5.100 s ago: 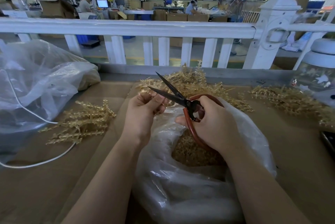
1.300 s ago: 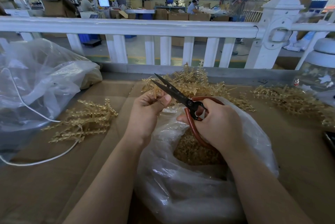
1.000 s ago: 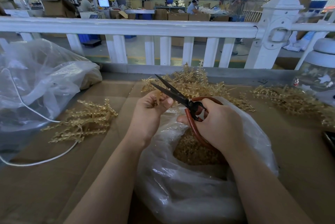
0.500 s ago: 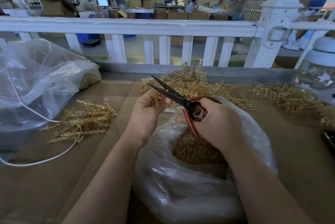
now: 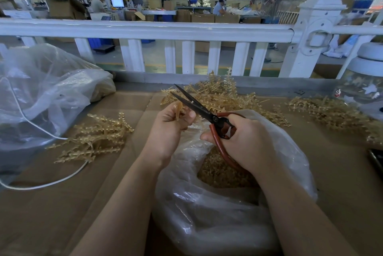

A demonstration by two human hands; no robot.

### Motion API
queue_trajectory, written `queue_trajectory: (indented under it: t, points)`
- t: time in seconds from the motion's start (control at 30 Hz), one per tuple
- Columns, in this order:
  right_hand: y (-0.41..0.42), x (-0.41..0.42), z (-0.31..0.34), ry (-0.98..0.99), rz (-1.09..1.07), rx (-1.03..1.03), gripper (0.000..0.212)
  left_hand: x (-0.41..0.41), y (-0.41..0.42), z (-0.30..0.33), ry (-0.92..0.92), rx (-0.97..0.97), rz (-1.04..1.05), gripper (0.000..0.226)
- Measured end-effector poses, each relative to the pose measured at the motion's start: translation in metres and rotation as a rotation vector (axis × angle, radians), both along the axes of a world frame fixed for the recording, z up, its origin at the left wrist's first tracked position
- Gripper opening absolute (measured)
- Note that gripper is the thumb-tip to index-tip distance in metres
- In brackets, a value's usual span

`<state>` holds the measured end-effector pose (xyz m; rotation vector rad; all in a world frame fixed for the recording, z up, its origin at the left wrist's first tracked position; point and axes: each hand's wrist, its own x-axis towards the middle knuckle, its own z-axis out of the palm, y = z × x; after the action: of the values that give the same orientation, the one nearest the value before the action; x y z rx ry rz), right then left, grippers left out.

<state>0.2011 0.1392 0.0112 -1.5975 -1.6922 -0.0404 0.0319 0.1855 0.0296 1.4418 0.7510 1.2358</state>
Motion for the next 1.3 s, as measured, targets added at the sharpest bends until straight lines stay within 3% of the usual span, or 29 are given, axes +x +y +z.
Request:
queue_trajectory:
  t: [0.2, 0.3, 0.4, 0.57, 0.87, 1.03, 1.3]
  points:
    - [0.001, 0.0, -0.002, 0.048, 0.02, -0.021, 0.054, -0.001, 0.003, -0.002, -0.005, -0.043, 0.024, 0.021]
    - [0.002, -0.001, -0.003, 0.249, 0.063, -0.007, 0.056, -0.002, 0.004, -0.002, -0.037, -0.101, 0.054, 0.022]
    - [0.003, 0.0, 0.0, 0.46, 0.064, 0.071, 0.046, -0.001, 0.004, -0.003, -0.018, -0.111, 0.053, 0.023]
    - [0.004, 0.006, 0.003, 0.648, -0.011, 0.035, 0.04, 0.0, 0.003, -0.002, 0.024, -0.078, 0.027, 0.025]
    - [0.008, 0.009, 0.004, 0.756, 0.044, -0.079, 0.025, -0.001, 0.001, -0.002, 0.04, -0.023, 0.022, 0.019]
    - [0.007, 0.009, 0.008, 0.774, 0.15, -0.167, 0.011, 0.001, 0.002, -0.004, 0.079, 0.03, -0.01, 0.038]
    - [0.005, 0.005, 0.005, 0.856, 0.233, -0.138, 0.022, 0.003, 0.004, -0.007, -0.092, -0.091, -0.034, 0.004]
